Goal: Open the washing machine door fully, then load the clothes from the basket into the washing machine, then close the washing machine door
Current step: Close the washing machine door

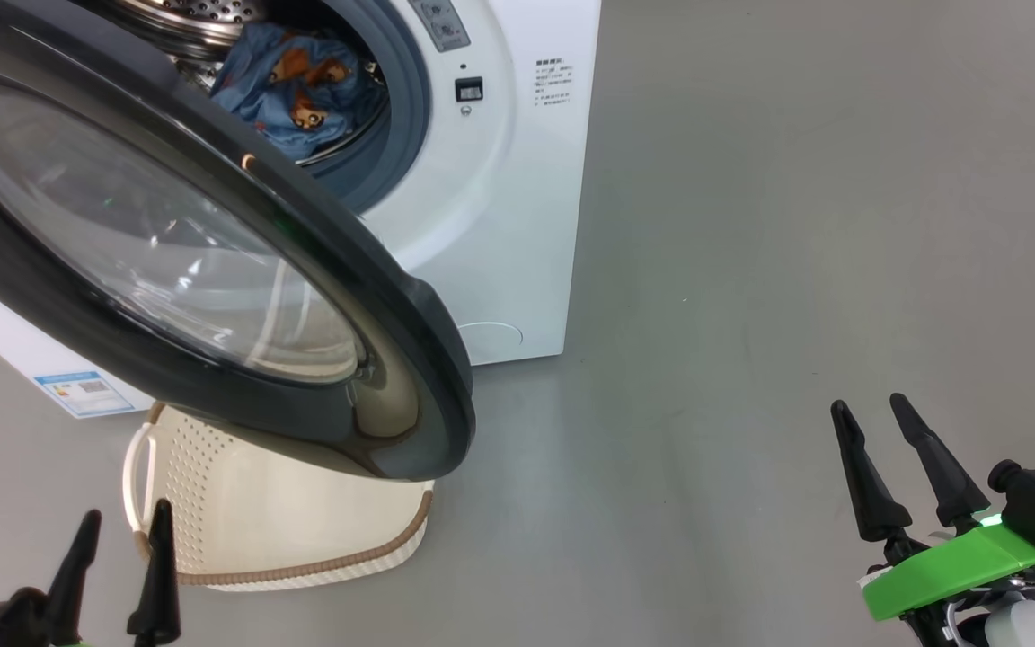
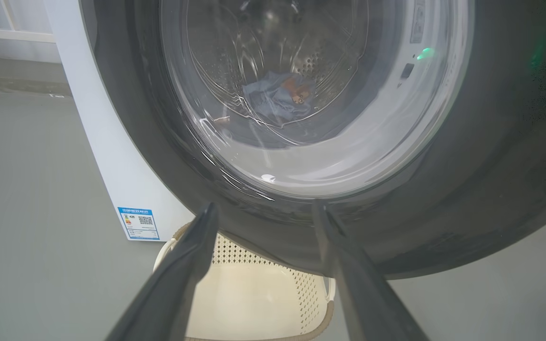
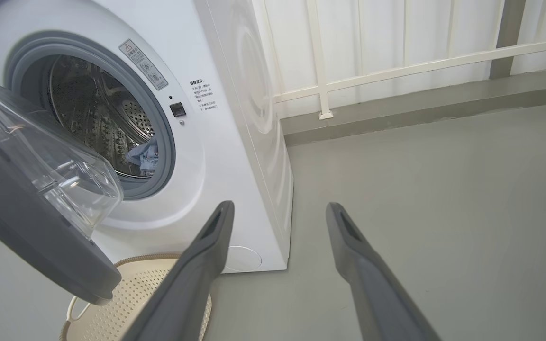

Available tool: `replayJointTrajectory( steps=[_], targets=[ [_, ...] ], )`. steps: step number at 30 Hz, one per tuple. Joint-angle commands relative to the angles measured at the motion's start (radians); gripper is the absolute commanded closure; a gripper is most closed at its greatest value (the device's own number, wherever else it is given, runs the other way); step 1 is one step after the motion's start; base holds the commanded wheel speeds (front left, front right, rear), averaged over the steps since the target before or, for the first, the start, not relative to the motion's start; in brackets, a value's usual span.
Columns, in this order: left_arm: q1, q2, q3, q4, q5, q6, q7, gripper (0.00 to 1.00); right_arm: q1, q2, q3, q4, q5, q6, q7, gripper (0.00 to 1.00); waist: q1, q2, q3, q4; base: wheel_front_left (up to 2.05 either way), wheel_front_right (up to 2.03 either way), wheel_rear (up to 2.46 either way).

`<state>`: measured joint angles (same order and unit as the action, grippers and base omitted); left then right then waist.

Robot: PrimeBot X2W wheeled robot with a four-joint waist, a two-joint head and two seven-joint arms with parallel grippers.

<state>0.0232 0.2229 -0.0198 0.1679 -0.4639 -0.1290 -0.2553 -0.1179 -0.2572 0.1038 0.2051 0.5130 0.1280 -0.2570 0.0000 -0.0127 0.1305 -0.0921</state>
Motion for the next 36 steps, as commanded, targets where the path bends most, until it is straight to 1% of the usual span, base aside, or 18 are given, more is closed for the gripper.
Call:
replayJointTrajectory(
  steps=[1, 6, 15, 16, 17, 18, 19, 20, 27, 33, 36],
  targets=[
    [-0.009, 0.010, 0.043, -0.017, 0.015, -0.002, -0.006, 0.00, 0.010, -0.012, 0.016, -0.020, 0.001, 0.003, -0.005, 0.00, 0.0000, 0.0000, -0.001, 0.000, 0.00, 0.00, 0.00],
    [-0.004, -0.010, 0.052, -0.014, 0.033, -0.002, -0.006, 0.00, 0.013, -0.008, 0.018, -0.015, 0.001, 0.003, -0.005, 0.00, 0.0000, 0.0000, -0.005, 0.002, 0.00, 0.00, 0.00],
    [0.002, -0.012, 0.046, -0.003, 0.025, -0.002, -0.006, 0.00, 0.007, -0.004, 0.021, -0.015, -0.003, 0.003, -0.005, 0.00, 0.0000, 0.0000, -0.022, 0.008, 0.00, 0.00, 0.00],
    [0.004, -0.013, 0.046, -0.003, 0.024, -0.002, -0.006, 0.00, 0.006, -0.002, 0.024, -0.015, -0.002, 0.003, -0.005, 0.15, 0.0000, 0.0000, -0.026, 0.010, 0.00, 0.00, 0.00],
    [0.007, -0.015, 0.047, -0.004, 0.022, -0.002, -0.006, 0.00, 0.004, 0.000, 0.026, -0.017, -0.001, 0.003, -0.005, 0.53, 0.0000, 0.0000, -0.030, 0.012, 0.00, 0.00, 0.00],
    [0.010, -0.016, 0.047, -0.005, 0.020, -0.002, -0.006, 0.00, 0.001, 0.002, 0.027, -0.020, 0.001, 0.003, -0.005, 0.71, 0.0000, 0.0000, -0.033, 0.014, 0.00, 0.00, 0.00],
    [0.012, -0.017, 0.043, -0.006, 0.020, -0.002, -0.006, 0.00, -0.003, 0.005, 0.027, -0.023, 0.004, 0.003, -0.005, 0.99, 0.0000, 0.0000, -0.037, 0.018, 0.00, 0.00, 0.00],
    [0.015, -0.018, 0.040, -0.006, 0.019, -0.002, -0.006, 0.00, -0.009, 0.008, 0.028, -0.029, 0.006, 0.003, -0.005, 1.00, 0.0000, 0.0000, -0.039, 0.022, 0.00, 0.00, 0.00],
    [0.031, -0.039, 0.055, -0.037, 0.026, -0.002, -0.006, 0.00, -0.086, 0.026, 0.079, -0.108, 0.016, 0.003, -0.005, 1.00, 0.0000, 0.0000, -0.055, 0.064, 0.00, 0.00, 0.00],
    [0.043, -0.060, 0.068, -0.072, 0.044, -0.002, -0.006, 0.00, -0.186, 0.054, 0.117, -0.212, 0.029, 0.003, -0.005, 1.00, 0.0000, 0.0000, -0.063, 0.114, 0.00, 0.00, 0.00],
    [0.050, -0.074, 0.076, -0.093, 0.051, -0.002, -0.006, 0.00, -0.237, 0.071, 0.159, -0.265, 0.037, 0.003, -0.005, 1.00, 0.0000, 0.0000, -0.066, 0.142, 0.00, 0.00, 0.00]
  ],
)
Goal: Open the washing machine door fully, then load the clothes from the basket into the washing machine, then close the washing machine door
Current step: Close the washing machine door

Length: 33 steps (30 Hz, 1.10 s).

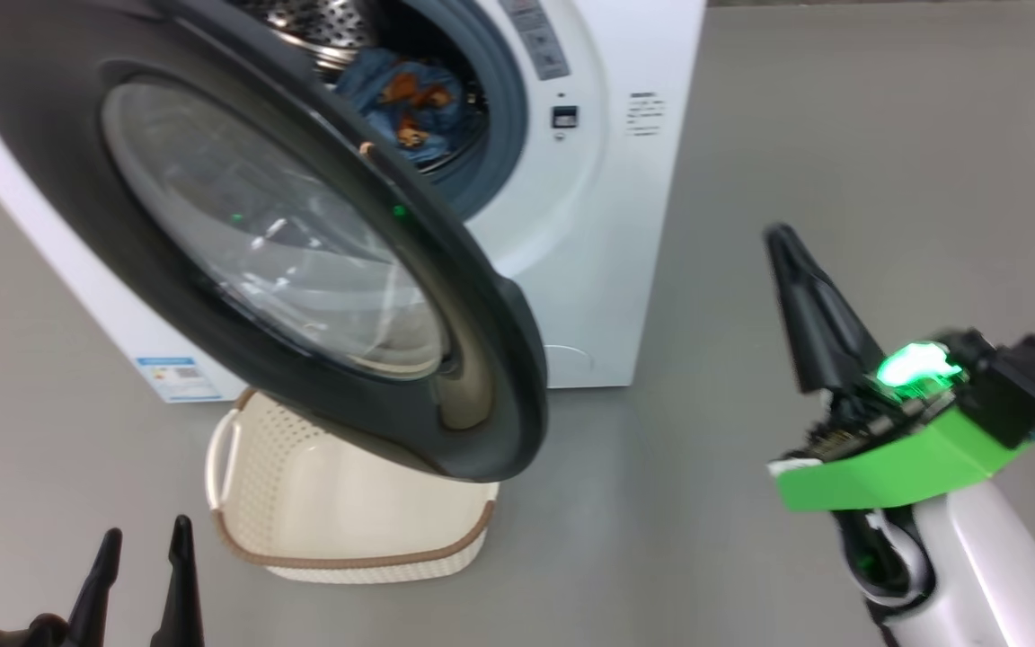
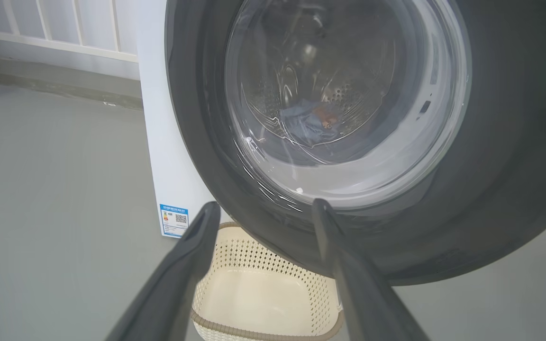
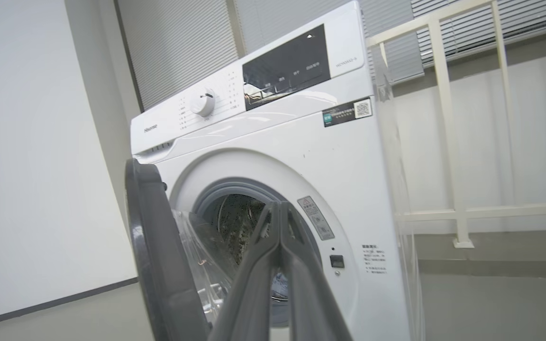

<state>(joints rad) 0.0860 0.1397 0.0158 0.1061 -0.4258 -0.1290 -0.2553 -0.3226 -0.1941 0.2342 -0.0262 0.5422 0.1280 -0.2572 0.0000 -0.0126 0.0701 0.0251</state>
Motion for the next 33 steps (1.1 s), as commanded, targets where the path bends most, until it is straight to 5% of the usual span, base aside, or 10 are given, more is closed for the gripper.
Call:
replayJointTrajectory(
  steps=[1, 11, 23, 33],
  targets=[
    [-0.013, 0.009, 0.040, -0.032, 0.013, -0.002, -0.006, 0.00, -0.032, 0.008, 0.029, -0.034, 0.007, 0.003, -0.005, 1.00, 0.0000, 0.0000, -0.005, 0.025, 0.00, 0.00, 0.00],
    [0.000, -0.037, 0.033, -0.065, 0.014, -0.002, -0.006, 0.00, -0.134, 0.051, 0.279, -0.085, 0.032, 0.003, -0.005, 1.00, 0.0000, 0.0000, 0.003, 0.117, 0.00, 0.00, 0.00],
    [-0.029, -0.059, 0.019, -0.047, -0.003, -0.002, -0.006, 0.00, -0.102, 0.052, 0.509, 0.178, 0.092, 0.003, -0.005, 1.00, 0.0000, 0.0000, 0.044, 0.170, 0.00, 0.00, 0.00],
    [-0.063, -0.069, 0.003, -0.026, -0.018, -0.002, -0.006, 0.00, -0.094, 0.043, 0.532, 0.376, 0.112, 0.003, -0.005, 1.00, 0.0000, 0.0000, 0.081, 0.176, 0.00, 0.00, 0.00]
  ],
)
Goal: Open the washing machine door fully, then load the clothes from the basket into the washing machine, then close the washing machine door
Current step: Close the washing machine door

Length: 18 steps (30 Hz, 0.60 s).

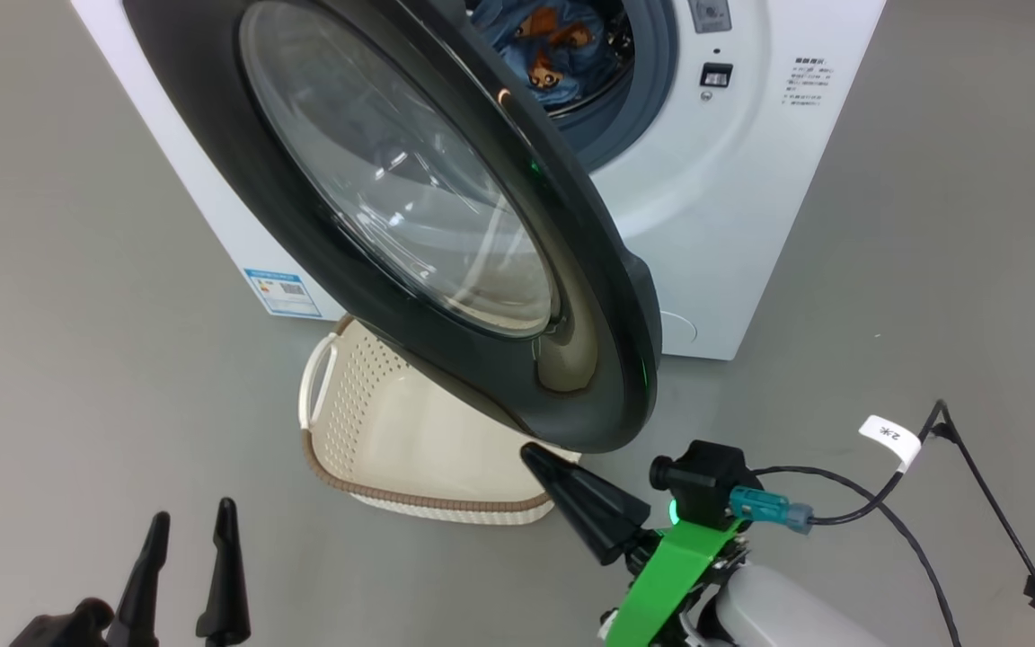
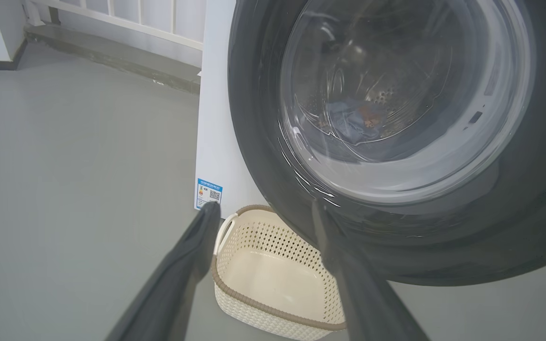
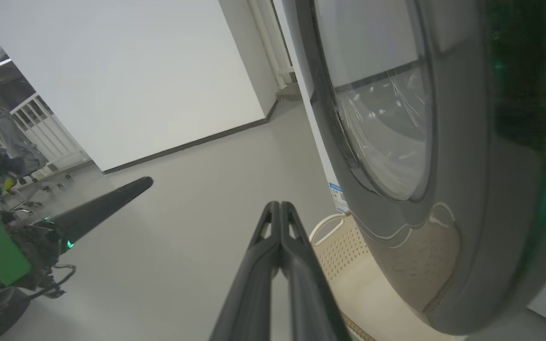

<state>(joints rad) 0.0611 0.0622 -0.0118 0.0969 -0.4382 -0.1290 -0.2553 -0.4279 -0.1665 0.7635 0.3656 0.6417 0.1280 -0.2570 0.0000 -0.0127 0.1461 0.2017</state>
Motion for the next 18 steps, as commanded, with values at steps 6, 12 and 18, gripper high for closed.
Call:
replayJointTrajectory(
  steps=[6, 12, 18],
  targets=[
    [-0.053, 0.011, 0.025, -0.013, -0.009, -0.002, -0.006, 0.00, -0.005, 0.018, -0.050, 0.023, -0.001, 0.003, -0.005, 1.00, 0.0000, 0.0000, 0.022, -0.006, 0.00, 0.00, 0.00],
    [-0.065, 0.016, 0.022, -0.013, -0.011, -0.002, -0.006, 0.00, -0.014, 0.017, -0.110, 0.029, -0.013, 0.003, -0.005, 1.00, 0.0000, 0.0000, 0.035, -0.012, 0.00, 0.00, 0.00],
    [-0.075, 0.018, 0.018, -0.017, -0.009, -0.002, -0.006, 0.00, -0.024, 0.019, -0.175, 0.017, -0.025, 0.003, -0.005, 1.00, 0.0000, 0.0000, 0.050, -0.018, 0.00, 0.00, 0.00]
  ],
)
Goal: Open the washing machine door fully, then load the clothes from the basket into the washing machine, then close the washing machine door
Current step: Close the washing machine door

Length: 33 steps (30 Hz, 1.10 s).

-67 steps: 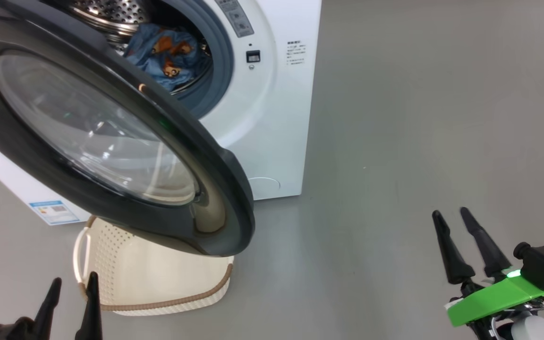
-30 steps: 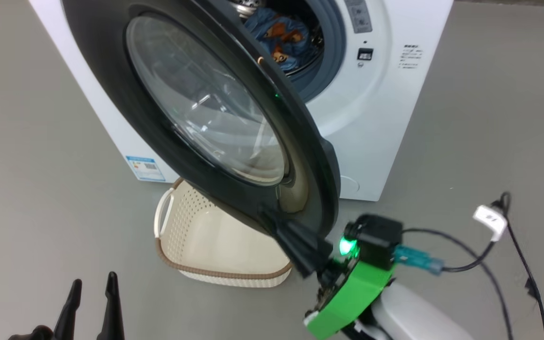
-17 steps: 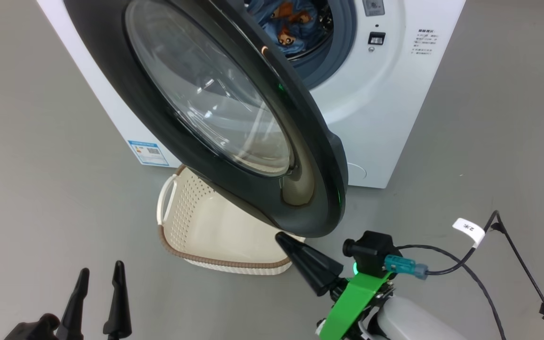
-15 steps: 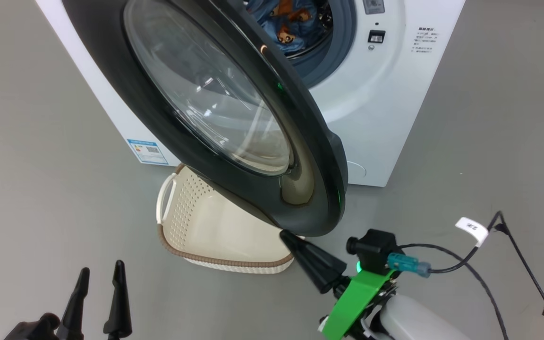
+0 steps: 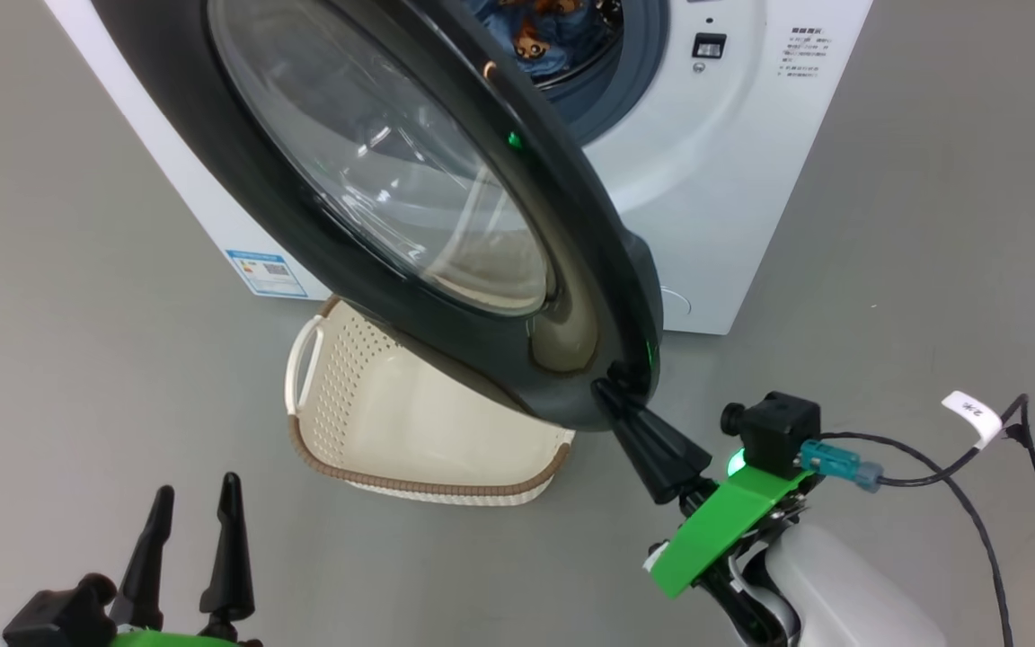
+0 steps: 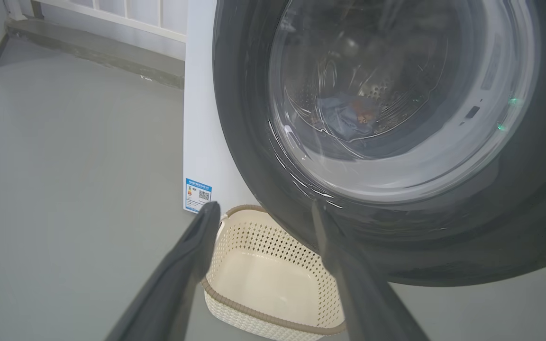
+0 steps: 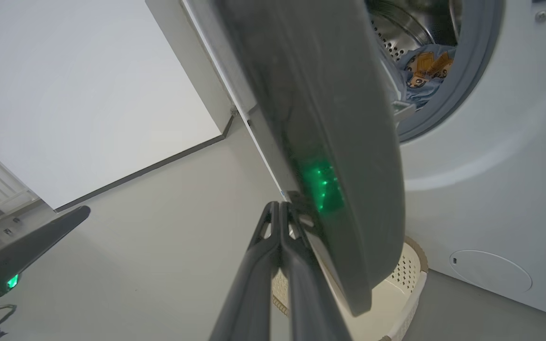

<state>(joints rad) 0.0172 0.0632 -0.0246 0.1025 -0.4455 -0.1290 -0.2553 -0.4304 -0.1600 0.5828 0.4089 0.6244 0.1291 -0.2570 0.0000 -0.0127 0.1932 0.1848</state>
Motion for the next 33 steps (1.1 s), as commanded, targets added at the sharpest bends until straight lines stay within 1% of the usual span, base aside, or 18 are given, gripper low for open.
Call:
replayJointTrajectory(
  steps=[1, 7, 12, 26, 33],
  targets=[
    [-0.034, 0.018, 0.030, -0.024, -0.002, -0.002, -0.006, 0.00, -0.023, 0.013, -0.004, -0.030, -0.009, 0.002, -0.005, 1.00, 0.0000, 0.0000, 0.005, -0.002, 0.00, 0.00, 0.00],
    [-0.054, 0.018, 0.017, -0.038, -0.001, -0.002, -0.006, 0.00, -0.050, 0.012, -0.068, -0.040, -0.021, 0.002, -0.005, 1.00, 0.0000, 0.0000, 0.040, -0.001, 0.00, 0.00, 0.00],
    [-0.087, 0.016, 0.002, -0.050, -0.001, -0.002, -0.006, 0.00, -0.099, 0.008, -0.144, -0.039, -0.034, 0.002, -0.005, 1.00, 0.0000, 0.0000, 0.081, 0.009, 0.00, 0.00, 0.00],
    [-0.158, 0.007, -0.056, -0.079, -0.006, -0.002, -0.006, 0.00, -0.264, -0.012, -0.327, 0.008, -0.066, 0.002, -0.005, 1.00, 0.0000, 0.0000, 0.166, 0.060, 0.00, 0.00, 0.00],
    [-0.192, 0.000, -0.085, -0.089, -0.011, -0.002, -0.006, 0.00, -0.360, -0.021, -0.400, 0.036, -0.085, 0.002, -0.005, 1.00, 0.0000, 0.0000, 0.209, 0.086, 0.00, 0.00, 0.00]
  ],
)
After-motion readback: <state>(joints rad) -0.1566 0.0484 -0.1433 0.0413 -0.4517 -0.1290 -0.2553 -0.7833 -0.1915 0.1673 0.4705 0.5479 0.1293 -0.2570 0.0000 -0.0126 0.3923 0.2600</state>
